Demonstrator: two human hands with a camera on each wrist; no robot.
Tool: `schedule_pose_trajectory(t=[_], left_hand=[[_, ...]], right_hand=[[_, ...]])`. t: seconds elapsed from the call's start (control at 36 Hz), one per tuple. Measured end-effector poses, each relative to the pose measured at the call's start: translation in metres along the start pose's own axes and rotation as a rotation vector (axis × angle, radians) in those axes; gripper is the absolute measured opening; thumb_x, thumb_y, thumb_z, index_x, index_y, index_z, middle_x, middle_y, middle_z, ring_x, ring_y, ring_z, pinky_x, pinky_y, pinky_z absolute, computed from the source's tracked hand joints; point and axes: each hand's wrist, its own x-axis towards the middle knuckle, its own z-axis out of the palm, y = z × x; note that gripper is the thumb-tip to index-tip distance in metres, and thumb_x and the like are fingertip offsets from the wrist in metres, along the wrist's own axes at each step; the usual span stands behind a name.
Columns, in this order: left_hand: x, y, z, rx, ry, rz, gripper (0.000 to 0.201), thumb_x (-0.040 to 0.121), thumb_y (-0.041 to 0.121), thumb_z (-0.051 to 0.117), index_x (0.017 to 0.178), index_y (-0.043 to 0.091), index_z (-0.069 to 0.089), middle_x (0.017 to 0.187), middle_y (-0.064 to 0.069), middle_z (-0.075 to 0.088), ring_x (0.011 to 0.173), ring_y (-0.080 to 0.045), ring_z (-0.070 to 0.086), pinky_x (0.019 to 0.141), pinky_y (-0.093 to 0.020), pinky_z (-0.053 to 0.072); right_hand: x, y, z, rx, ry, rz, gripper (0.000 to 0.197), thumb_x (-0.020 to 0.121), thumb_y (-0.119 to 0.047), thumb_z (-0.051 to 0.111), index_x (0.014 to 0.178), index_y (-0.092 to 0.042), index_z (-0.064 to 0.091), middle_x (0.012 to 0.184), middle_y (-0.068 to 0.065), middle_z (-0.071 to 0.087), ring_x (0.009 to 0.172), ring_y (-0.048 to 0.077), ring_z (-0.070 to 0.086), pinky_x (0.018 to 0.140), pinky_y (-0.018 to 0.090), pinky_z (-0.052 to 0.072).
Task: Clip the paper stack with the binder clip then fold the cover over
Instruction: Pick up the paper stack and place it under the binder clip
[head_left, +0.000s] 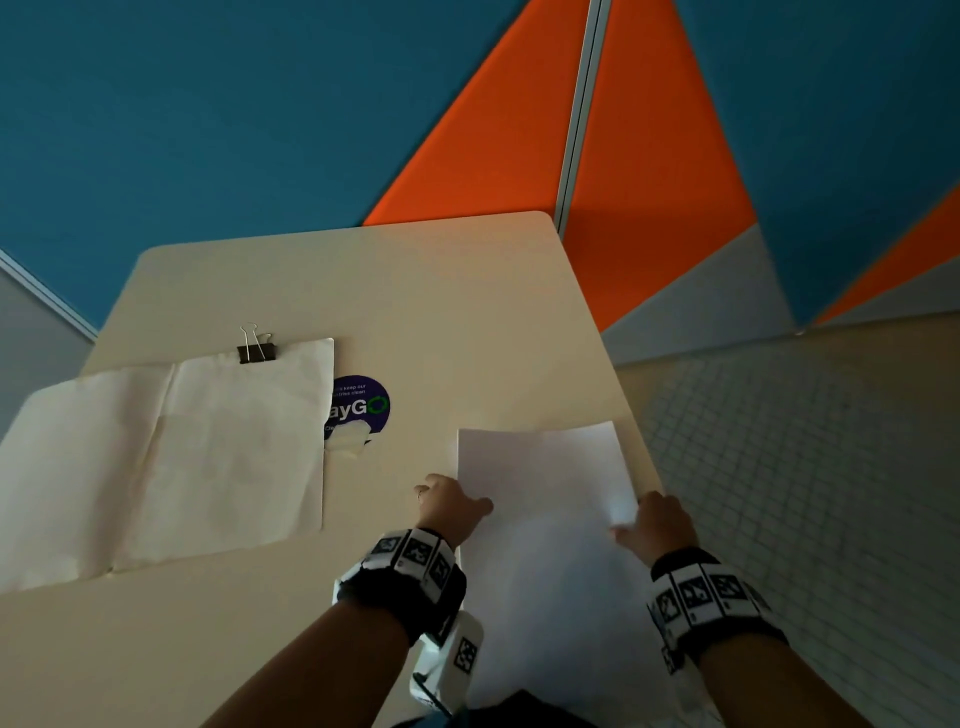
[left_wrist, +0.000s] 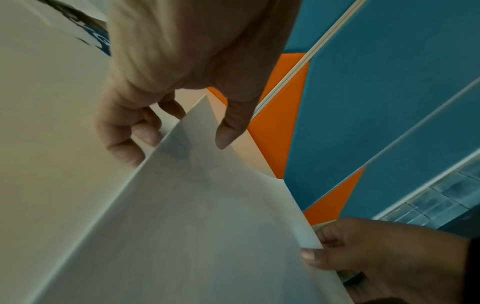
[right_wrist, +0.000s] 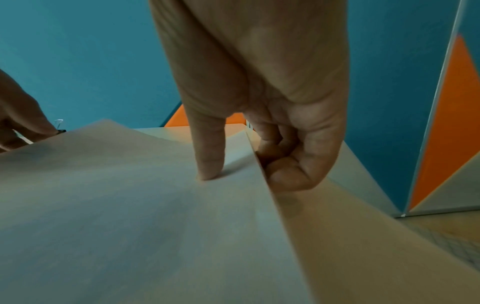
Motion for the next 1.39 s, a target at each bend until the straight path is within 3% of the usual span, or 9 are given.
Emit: schedule_pose_trajectory(t=[0.08,0.28,0.53,0.78,0.92,1.11,1.22,1.33,1.39], left_hand=[[0.003,-0.004,0.0,-0.111,0.015,0.043,0.055,0.074,0.011,0.069,0.11,-0.005,0.031,0.099,-0.011,0.05,0.103,-0.028,0.052,0.082,-0.042,0.047],[0.007,-0.005,-0.005,-0.443,-0.13,-0.049,0.019,0.077,0.005,0.065,0.077,-0.004,0.049,0.089,-0.021,0.058,0.076,-0.029,0.056,0.069,-0.042,0.048],[-0.006,-0.004,0.007,-0.173,-0.164,0.048,0.048,0.078,0.017,0.064,0.119,-0.003,0.051,0.125,-0.021,0.057,0.113,-0.037,0.056,0.095,-0.041,0.049],[-0.025,0.002,0.001,-0.073,-0.074,0.231,0.025,0.089,0.008,0.046,0.097,0.011,0.023,0.121,-0.029,0.055,0.109,-0.04,0.056,0.083,-0.04,0.045],[-0.023,-0.002,-0.008,-0.151,-0.076,0.276,0.021,0.088,0.006,0.046,0.104,0.01,0.034,0.119,-0.025,0.059,0.105,-0.037,0.058,0.081,-0.037,0.045],[-0.012,-0.005,-0.041,-0.352,-0.053,0.31,0.034,0.085,0.006,0.05,0.117,0.011,0.039,0.118,-0.022,0.06,0.104,-0.038,0.06,0.091,-0.056,0.049],[-0.012,-0.009,-0.071,-0.486,-0.041,0.337,0.028,0.087,0.002,0.049,0.109,0.016,0.041,0.114,-0.02,0.059,0.098,-0.034,0.061,0.088,-0.053,0.052],[-0.016,-0.024,-0.107,-0.691,-0.075,0.361,0.024,0.089,0.007,0.05,0.11,0.017,0.045,0.1,-0.006,0.062,0.081,-0.022,0.062,0.064,-0.036,0.057],[-0.02,-0.036,-0.125,-0.761,-0.115,0.34,0.029,0.089,0.014,0.052,0.118,0.02,0.049,0.104,-0.004,0.065,0.088,-0.022,0.064,0.071,-0.037,0.057]], right_hand=[[0.0,0.001,0.0,-0.007,-0.006,-0.012,0.061,0.074,-0.031,0.069,0.118,0.003,0.044,0.126,0.021,0.043,0.116,0.037,0.046,0.093,0.04,0.045],[-0.005,0.0,-0.001,-0.018,0.001,-0.071,0.057,0.078,-0.028,0.066,0.12,0.002,0.043,0.126,0.02,0.046,0.112,0.035,0.051,0.091,0.038,0.045],[-0.008,-0.001,0.0,0.028,0.038,-0.102,0.054,0.076,-0.021,0.069,0.118,0.003,0.044,0.121,0.021,0.056,0.111,0.034,0.055,0.088,0.039,0.047],[-0.003,0.017,-0.001,0.364,0.03,-0.113,0.056,0.065,-0.015,0.079,0.11,0.002,0.049,0.111,0.022,0.062,0.098,0.033,0.06,0.077,0.034,0.045],[-0.006,0.025,-0.008,0.58,-0.139,-0.25,0.01,0.078,-0.015,0.068,0.08,-0.007,0.062,0.084,0.012,0.067,0.089,0.033,0.064,0.063,0.028,0.045],[-0.011,0.018,-0.01,0.875,-0.494,-0.241,0.052,0.072,-0.034,0.069,0.118,-0.022,0.048,0.113,0.008,0.064,0.103,0.03,0.062,0.087,0.046,0.051],[-0.016,-0.005,-0.005,0.873,-0.462,-0.274,0.04,0.086,-0.017,0.055,0.124,-0.012,0.044,0.122,0.017,0.059,0.105,0.033,0.059,0.087,0.045,0.05],[-0.028,-0.042,-0.003,0.894,-0.446,-0.409,0.034,0.089,-0.008,0.049,0.123,-0.01,0.043,0.121,0.016,0.058,0.099,0.023,0.061,0.075,0.025,0.057],[-0.04,-0.065,-0.002,0.889,-0.452,-0.474,0.031,0.089,-0.007,0.048,0.118,-0.014,0.045,0.118,0.016,0.06,0.093,0.021,0.062,0.071,0.022,0.057]])
